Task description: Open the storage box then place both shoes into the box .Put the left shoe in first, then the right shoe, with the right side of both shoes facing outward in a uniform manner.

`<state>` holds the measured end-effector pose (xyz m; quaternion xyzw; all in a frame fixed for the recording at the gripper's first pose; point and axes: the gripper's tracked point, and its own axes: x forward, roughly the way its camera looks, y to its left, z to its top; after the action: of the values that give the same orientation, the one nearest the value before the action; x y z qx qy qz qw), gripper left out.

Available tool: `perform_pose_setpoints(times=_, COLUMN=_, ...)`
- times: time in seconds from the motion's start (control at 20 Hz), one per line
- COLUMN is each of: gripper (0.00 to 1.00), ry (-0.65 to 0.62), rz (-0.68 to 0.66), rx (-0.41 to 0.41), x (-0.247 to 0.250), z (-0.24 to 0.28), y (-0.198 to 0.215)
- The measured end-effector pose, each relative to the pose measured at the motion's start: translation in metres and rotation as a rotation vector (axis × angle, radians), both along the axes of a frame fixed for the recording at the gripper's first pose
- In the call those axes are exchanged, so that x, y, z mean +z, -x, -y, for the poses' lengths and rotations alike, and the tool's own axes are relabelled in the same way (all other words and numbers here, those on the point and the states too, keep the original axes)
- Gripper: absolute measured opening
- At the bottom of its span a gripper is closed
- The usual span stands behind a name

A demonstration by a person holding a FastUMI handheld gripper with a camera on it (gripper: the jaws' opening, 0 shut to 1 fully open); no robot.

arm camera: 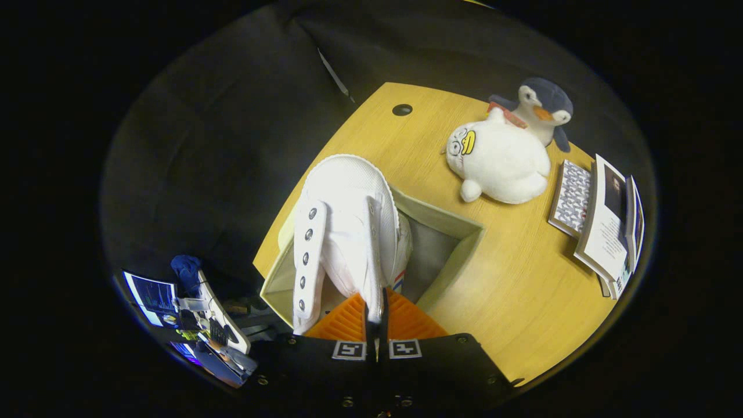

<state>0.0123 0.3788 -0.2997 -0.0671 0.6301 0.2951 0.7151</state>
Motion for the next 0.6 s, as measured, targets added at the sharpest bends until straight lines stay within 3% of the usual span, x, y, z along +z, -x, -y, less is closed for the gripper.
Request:
perform_pose_setpoints(times=0.4, gripper=0.01, ry=0.172, rz=-0.042, rx=0.007, x=-0.08, z=-0.011, y=0.009)
perform_pose_setpoints(times=0.6, gripper=0.11, ry=0.074, rz=-0.074, rx=-0.009, x=-0.058, z=-0.026, y=0.016)
